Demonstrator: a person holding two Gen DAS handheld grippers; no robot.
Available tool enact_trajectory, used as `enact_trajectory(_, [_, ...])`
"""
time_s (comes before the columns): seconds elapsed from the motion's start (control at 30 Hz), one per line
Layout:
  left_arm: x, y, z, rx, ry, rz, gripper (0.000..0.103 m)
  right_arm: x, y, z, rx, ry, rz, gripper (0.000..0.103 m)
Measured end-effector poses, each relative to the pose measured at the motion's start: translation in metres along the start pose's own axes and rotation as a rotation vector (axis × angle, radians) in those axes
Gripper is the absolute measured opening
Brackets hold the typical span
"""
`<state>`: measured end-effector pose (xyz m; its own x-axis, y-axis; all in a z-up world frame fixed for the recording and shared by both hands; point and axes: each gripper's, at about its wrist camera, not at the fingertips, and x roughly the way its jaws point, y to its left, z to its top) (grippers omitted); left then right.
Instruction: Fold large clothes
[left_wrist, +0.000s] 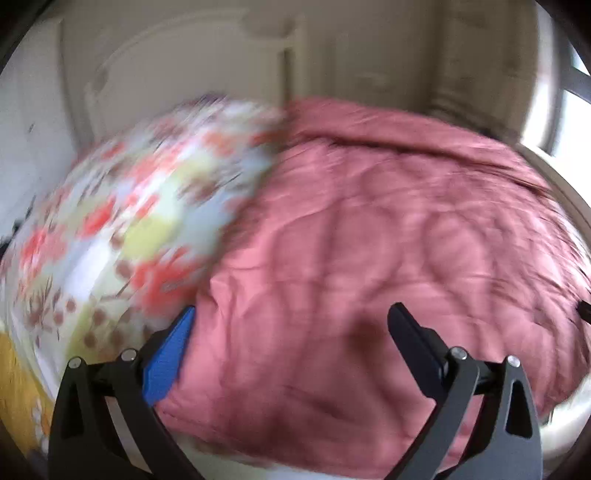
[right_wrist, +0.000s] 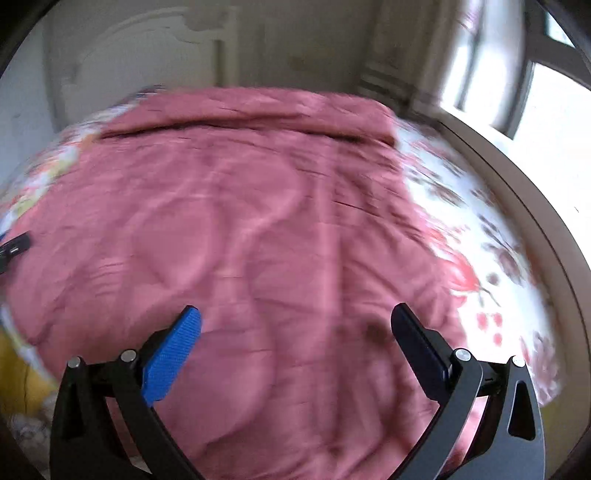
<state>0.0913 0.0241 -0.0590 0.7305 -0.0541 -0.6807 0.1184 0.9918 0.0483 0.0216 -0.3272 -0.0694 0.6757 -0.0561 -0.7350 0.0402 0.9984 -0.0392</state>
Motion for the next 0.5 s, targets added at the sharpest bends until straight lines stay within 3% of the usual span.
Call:
enact_trajectory(0.07, [-0.016,-0.028,-0.002,0.083,-0.044,-0.061,0.1,-0.006,0.018,-0.002,-0.037,-0.014,0.049,0.098])
enact_trajectory(0.17, [-0.023,-0.062,-0.011,0.181,-0.039,-0.168,0.101,-0.006,0.049,-0.004,-0.098,-0.02,0.117,0.098])
enact_trajectory(0.27, [-0.008,-0.086,-0.026,0.28,0.008,-0.128,0.101,-0.001,0.073,-0.008,-0.18,-0.01,0.121,0.098])
enact_trajectory(0.3, [-0.003,-0.086,-0.03,0.284,0.01,-0.123,0.101,0.003,0.078,-0.011,-0.204,-0.005,0.096,0.098])
enact_trajectory(0.4, [0.002,-0.071,-0.03,0.207,0.027,-0.192,0.101,0.008,0.067,-0.01,-0.149,0.011,0.145,0.099])
enact_trajectory(0.5, [0.004,-0.062,-0.031,0.183,0.037,-0.201,0.101,0.009,0.065,-0.011,-0.137,0.012,0.15,0.099])
